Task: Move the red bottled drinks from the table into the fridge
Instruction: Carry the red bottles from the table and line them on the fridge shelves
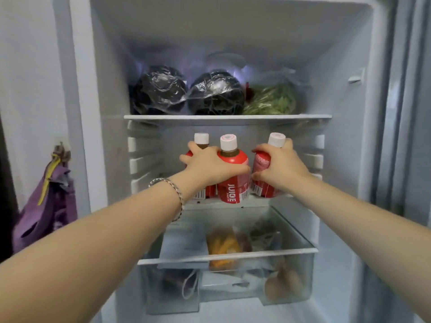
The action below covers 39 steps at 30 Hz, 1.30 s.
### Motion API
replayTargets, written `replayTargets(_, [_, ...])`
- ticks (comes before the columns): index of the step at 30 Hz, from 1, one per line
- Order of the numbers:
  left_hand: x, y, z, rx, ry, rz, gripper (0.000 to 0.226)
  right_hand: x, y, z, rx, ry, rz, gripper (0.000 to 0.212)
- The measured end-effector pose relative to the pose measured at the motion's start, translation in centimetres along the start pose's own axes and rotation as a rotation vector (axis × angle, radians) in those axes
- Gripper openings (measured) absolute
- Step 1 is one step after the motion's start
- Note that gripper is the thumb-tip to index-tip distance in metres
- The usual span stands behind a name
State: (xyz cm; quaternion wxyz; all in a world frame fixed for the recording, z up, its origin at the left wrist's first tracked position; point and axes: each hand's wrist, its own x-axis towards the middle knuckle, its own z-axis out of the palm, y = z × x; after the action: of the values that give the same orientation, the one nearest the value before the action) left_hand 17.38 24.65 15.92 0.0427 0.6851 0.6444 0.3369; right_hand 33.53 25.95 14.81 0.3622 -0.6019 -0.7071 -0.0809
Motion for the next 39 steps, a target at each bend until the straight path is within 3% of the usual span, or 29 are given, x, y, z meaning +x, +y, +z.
replayTargets(4, [3.5, 0.6, 1.9, -0.057, -0.015, -0.063, 0.062, 3.2, 1.6, 1.5, -0.005, -0.087, 0.043, 0.065])
replayTargets(9, [6.9, 0.2, 5.1, -0.056, -0.008, -0.043, 0.087, 3.6, 3.1, 5.2, 0.237, -0.082, 0.104, 0.078])
replayTargets(15, [9.0, -1.4, 7.0, -0.102, -0.023, 0.074, 0.069, 3.7, 2.6, 7.3, 0.158, 0.012, 0.147, 0.111])
replayTargets(18, [10.0, -3.0, 6.8, -0.266, -0.021, 0.200, 0.055, 5.3, 2.1, 8.4, 0.090, -0.026, 0.194, 0.113])
replayTargets(22, [10.9, -4.9, 6.6, -0.268, -0.041, 0.188, 0.049, 7.6, 2.9, 9.5, -0.011, -0.097, 0.233, 0.097])
replayTargets(28, [11.5, -4.9, 5.4, -0.206, -0.197, 0.187, 0.066, 9.0, 3.9, 9.2, -0.167, -0.214, 0.303, 0.078])
replayTargets(31, [10.7, -4.5, 5.2, -0.106, -0.203, 0.184, 0.061, 8.0, 3.0, 8.0, -0.189, -0.233, 0.210, 0.067])
replayTargets(35, [8.8, -5.0, 4.5, -0.045, -0.019, 0.153, 0.028, 5.0, 0.6, 6.6, -0.290, -0.094, 0.087, 0.031])
replayTargets(39, [5.0, -5.8, 2.6, 0.140, 0.053, 0.055, 0.019, 2.0, -1.8, 6.0, -0.172, -0.143, -0.085, 0.024])
